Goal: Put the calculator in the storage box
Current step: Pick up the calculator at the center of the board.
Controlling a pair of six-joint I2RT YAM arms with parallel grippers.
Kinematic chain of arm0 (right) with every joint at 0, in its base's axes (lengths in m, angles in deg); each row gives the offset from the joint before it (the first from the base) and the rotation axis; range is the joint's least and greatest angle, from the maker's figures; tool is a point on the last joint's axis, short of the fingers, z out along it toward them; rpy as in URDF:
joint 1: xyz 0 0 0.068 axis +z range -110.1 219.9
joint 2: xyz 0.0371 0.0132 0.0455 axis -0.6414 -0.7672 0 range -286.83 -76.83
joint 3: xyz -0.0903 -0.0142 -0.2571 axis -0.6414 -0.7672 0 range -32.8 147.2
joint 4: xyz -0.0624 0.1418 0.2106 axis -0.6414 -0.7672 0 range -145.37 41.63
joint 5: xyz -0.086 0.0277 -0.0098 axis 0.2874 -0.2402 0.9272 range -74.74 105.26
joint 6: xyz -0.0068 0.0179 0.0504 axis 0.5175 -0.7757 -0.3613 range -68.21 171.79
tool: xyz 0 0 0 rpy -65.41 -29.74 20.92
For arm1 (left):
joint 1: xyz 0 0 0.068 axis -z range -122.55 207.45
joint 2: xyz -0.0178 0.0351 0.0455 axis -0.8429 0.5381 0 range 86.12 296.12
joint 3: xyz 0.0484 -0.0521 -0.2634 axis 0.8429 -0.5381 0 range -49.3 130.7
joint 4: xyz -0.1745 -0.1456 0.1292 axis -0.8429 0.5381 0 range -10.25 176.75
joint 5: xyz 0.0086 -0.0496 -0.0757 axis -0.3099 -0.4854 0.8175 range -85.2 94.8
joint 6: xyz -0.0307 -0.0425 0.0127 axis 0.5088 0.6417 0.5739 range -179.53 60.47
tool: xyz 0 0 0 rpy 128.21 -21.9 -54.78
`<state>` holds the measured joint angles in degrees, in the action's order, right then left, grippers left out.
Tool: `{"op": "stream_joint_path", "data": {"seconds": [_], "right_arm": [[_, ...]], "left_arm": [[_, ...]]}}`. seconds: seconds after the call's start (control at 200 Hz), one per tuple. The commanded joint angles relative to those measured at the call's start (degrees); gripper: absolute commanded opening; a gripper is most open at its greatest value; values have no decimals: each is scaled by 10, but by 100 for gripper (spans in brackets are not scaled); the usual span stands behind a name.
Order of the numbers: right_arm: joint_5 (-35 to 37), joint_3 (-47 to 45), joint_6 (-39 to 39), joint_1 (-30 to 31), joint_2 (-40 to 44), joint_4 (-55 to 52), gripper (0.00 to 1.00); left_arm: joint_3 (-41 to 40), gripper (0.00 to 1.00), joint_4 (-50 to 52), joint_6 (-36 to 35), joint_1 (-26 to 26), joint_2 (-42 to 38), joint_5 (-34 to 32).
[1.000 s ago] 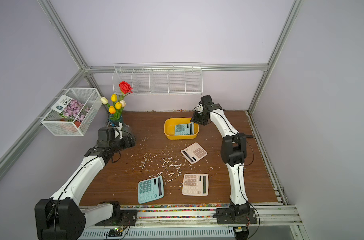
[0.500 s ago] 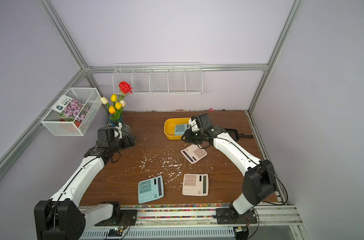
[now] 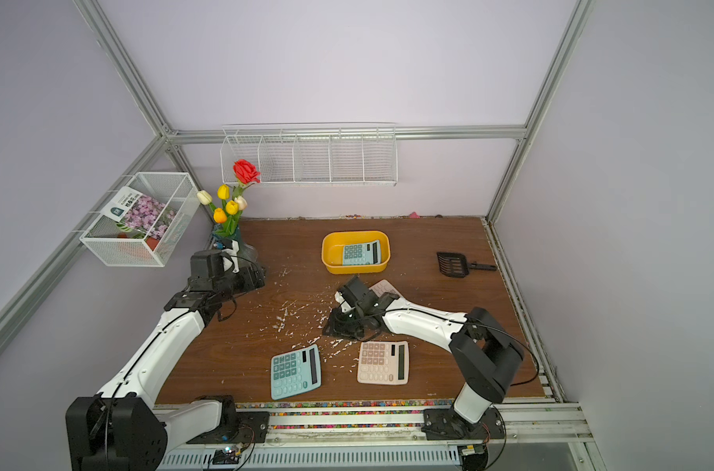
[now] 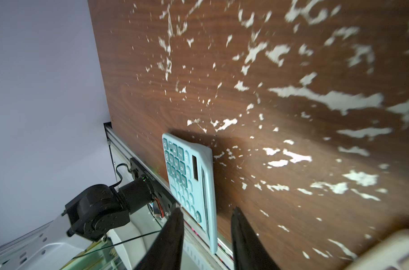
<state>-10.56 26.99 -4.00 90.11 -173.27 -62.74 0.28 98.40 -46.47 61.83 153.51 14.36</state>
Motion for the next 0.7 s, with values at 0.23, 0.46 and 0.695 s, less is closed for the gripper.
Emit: {"op": "stream_joint_path", "data": {"seconds": [0.23,0.46,0.695], "right_arm": [[-76,32,4,8,-64,13,39],[-129,35,16,12,-81,19,38],[-166,45,51,12,-96,-24,39]], "left_arm": [[-3,90,-6,3,-3,-8,11],[-3,90,-6,3,-3,-8,12],[-5,90,-5,4,-3,-9,11]]}}
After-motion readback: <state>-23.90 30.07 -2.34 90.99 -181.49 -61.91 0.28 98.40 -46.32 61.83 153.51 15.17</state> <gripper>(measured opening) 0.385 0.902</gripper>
